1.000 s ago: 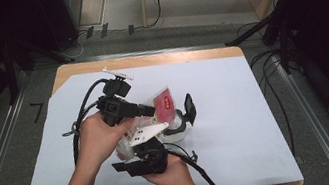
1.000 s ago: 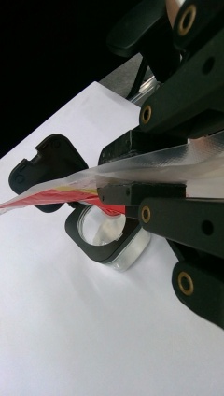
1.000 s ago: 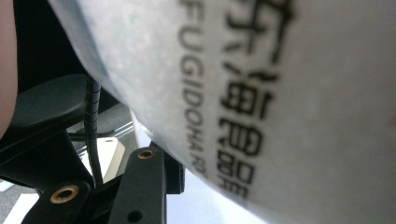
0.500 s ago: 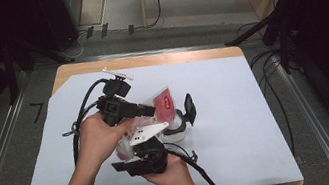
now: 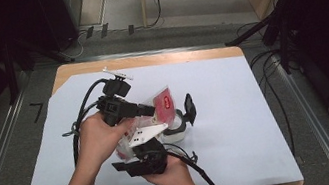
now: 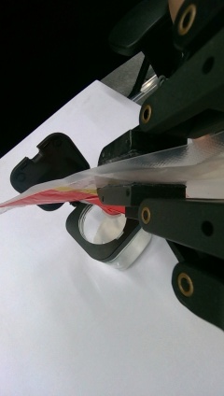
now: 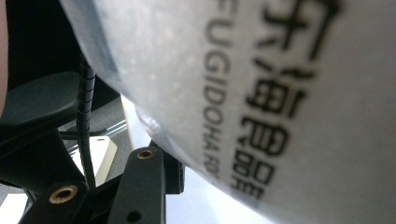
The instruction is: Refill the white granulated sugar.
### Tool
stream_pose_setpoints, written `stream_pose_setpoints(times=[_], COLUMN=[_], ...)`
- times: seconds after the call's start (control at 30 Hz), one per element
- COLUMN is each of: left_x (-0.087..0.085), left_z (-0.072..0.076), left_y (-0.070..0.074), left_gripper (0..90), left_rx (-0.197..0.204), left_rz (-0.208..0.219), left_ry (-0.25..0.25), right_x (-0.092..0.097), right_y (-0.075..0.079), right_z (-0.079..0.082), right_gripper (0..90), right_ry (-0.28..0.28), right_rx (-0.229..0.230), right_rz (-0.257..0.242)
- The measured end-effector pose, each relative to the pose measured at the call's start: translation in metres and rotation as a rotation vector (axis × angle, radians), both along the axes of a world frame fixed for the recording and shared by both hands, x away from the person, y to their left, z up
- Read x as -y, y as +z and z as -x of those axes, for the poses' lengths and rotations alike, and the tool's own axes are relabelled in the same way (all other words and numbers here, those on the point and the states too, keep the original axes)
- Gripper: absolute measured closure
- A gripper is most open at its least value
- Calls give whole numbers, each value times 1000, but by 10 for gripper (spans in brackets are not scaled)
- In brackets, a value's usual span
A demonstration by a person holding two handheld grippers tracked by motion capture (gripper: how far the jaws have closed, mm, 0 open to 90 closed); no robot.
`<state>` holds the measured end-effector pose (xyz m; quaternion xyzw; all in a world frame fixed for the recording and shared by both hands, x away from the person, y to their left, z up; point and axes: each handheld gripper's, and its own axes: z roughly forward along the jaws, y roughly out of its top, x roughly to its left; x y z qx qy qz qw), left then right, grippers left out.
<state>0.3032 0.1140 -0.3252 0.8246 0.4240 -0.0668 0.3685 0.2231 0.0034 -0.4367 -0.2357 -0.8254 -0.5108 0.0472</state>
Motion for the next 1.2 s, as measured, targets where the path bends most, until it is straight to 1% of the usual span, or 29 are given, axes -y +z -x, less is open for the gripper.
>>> stream_pose_setpoints(times=[0.3,0.63,1.2], left_x=[0,1,0], left_z=[0,0,0], left_y=[0,0,0], left_gripper=[813,808,808], left_rx=[5,6,6], left_rz=[1,3,1], left_ry=[1,1,1], right_x=[0,1,0], right_y=[2,3,3], right_z=[-1,-1,1], right_gripper=[629,629,632], right_ry=[1,5,-1], right_rx=[-27,-40,5], right_rz=[-10,-19,10])
